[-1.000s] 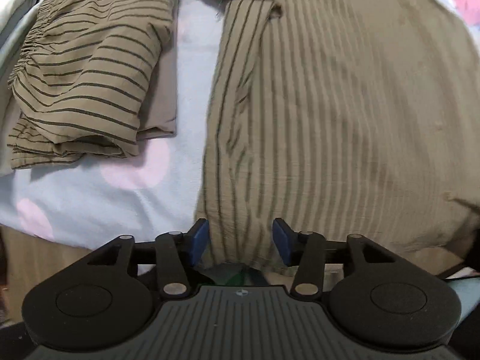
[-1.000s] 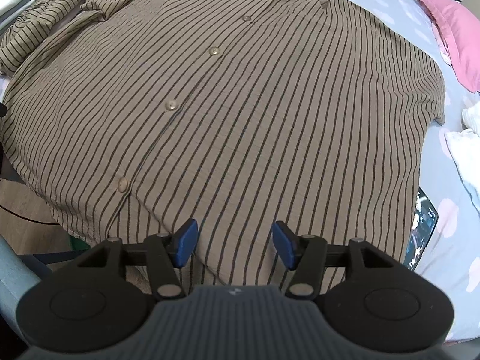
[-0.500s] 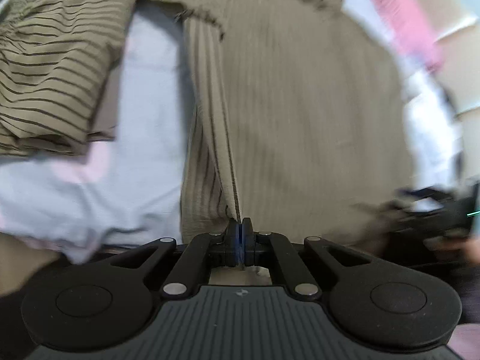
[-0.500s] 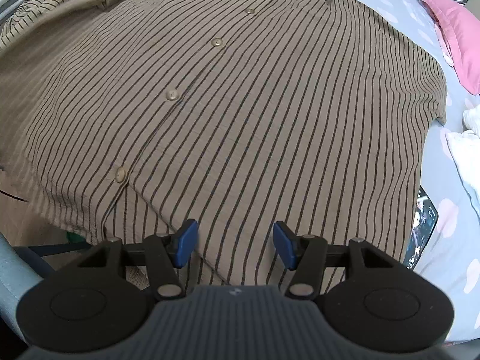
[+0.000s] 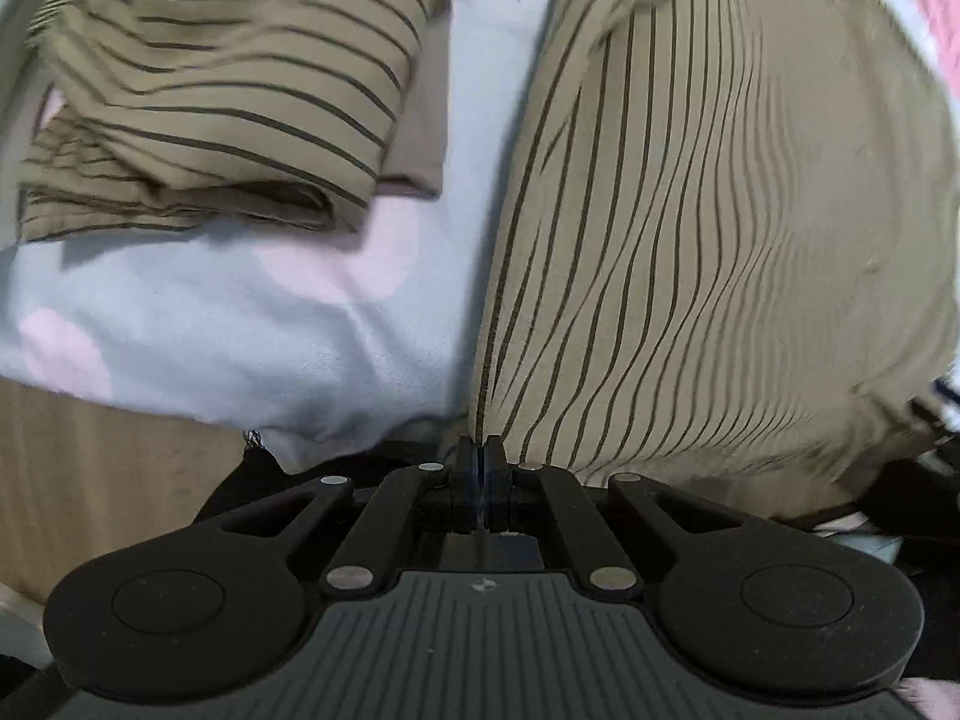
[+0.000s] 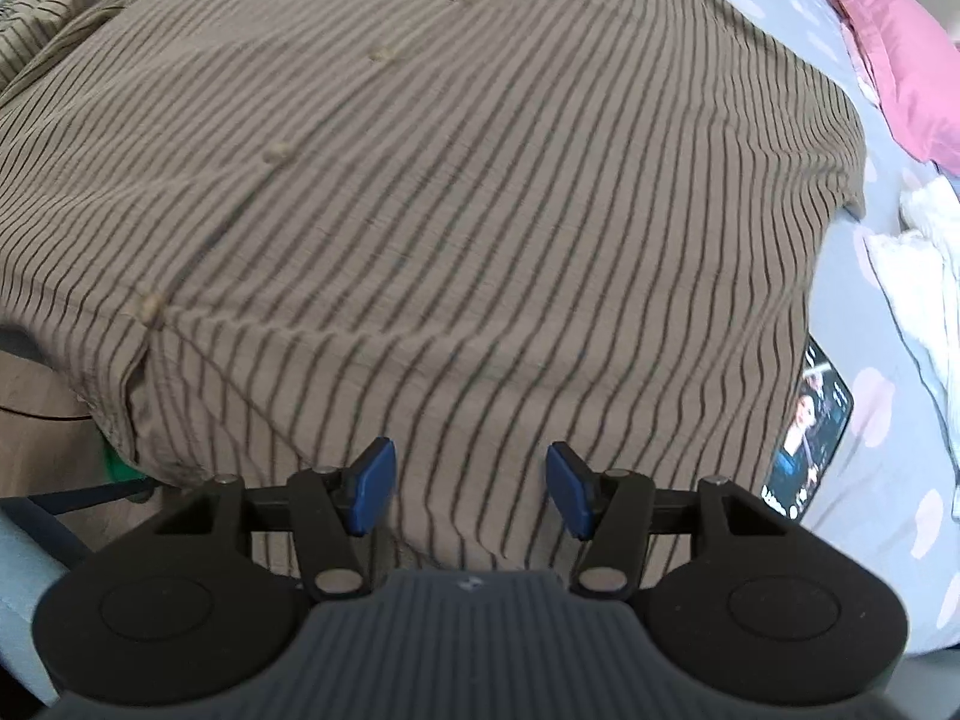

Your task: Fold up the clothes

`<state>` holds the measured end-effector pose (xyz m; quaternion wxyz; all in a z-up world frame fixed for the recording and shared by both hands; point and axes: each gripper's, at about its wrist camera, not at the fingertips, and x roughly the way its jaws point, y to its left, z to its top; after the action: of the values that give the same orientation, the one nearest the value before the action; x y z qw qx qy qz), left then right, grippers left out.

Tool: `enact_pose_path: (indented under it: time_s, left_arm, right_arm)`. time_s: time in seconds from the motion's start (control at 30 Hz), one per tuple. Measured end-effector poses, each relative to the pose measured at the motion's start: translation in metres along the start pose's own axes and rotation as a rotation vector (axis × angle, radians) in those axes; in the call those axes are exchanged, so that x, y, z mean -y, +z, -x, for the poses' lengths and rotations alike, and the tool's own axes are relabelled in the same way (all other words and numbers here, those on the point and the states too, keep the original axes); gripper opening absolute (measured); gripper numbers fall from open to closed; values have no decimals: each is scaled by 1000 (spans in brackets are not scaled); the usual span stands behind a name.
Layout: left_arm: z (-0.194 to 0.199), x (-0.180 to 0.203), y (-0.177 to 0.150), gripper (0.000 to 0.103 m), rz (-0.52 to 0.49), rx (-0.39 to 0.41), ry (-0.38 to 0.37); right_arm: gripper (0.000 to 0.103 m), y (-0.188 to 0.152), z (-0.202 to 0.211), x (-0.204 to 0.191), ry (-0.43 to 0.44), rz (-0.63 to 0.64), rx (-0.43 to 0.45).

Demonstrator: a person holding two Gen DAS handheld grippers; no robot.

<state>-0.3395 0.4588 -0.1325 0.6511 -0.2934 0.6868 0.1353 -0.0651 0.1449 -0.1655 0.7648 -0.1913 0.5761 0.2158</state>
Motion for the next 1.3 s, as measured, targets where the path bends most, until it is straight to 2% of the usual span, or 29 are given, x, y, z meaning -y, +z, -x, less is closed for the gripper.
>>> enact_pose_path:
  time_s: [0.17,0.33,0.47,0.67,0.77,0.9,0.97,1.03,1.13,1.3]
  left_arm:
    - [-4,9,-2,0,-56,7,21]
    - [-4,3,2,1,-39,13,16]
    - [-4,10,5,1,-59,19,27]
    - [-2,17,4,1,-71,22,34]
    - [-2,20,5,1,-72,21,38]
    - [-1,21,3,1,-80,27,40]
    - [0,22,5,1,-82,30,35]
    - [2,23,4,1,-87,34,31]
    - [9,20,2,1,-96,42,23]
    - [29,21,-3,0,-113,68,-46]
  right_arm:
    - [59,-9,-4,26,31,-74,-45]
    - [59,-7,11,60,85,-132,-30]
    - [61,-7,20,98,114,-187,-69]
    - [61,-28,2,125,81,-248,-213]
    - [62,-39,-17,133,123,-286,-311]
    - [69,-48,-40,138,111,-317,-418]
    - [62,-51,-41,143,152,-360,-409]
    - [7,-55,-39,149,204,-417,-375]
    - [3,-55,-25,150,215,-427,-322]
    - [3,-52,22,145,165,-289,-287]
